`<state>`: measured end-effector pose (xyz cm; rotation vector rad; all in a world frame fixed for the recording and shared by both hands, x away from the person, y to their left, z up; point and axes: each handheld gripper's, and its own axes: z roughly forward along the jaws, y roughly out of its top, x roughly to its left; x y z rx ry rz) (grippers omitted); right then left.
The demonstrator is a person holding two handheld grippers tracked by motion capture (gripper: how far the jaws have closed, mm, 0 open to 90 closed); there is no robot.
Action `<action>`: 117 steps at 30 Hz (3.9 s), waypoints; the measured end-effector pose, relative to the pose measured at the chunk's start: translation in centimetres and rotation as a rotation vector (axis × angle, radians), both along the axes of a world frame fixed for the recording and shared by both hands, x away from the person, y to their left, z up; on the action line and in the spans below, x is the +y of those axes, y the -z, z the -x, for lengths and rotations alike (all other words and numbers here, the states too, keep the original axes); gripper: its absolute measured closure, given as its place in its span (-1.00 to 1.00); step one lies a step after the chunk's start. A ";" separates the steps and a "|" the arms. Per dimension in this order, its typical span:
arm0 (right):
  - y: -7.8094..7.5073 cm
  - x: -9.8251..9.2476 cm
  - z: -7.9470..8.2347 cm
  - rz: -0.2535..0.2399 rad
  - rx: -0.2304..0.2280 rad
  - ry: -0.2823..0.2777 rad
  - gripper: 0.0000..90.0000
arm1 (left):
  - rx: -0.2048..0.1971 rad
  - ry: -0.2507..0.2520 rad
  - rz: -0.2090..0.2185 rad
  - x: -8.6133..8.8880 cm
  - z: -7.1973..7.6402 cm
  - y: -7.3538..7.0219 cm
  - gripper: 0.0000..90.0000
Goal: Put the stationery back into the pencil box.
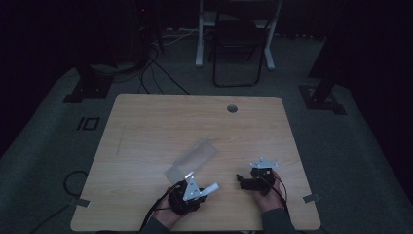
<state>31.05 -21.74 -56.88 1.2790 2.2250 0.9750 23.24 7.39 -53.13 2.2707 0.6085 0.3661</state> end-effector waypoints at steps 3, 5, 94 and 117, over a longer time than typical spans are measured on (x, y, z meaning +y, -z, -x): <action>0.0 0.0 0.0 0.000 0.000 0.000 -0.72 | -0.004 0.000 0.001 0.0 0.0 -0.1 0.57; 0.0 0.0 0.0 0.000 0.000 0.000 -0.72 | -0.008 0.000 0.002 0.0 0.0 -0.2 0.57; 0.0 0.0 0.0 0.000 0.000 0.000 -0.71 | -0.121 -0.090 0.007 0.3 -4.2 -3.4 0.57; 0.0 0.0 0.0 0.000 0.000 0.000 -0.72 | -0.129 -0.139 -0.015 0.2 -5.7 -2.7 0.57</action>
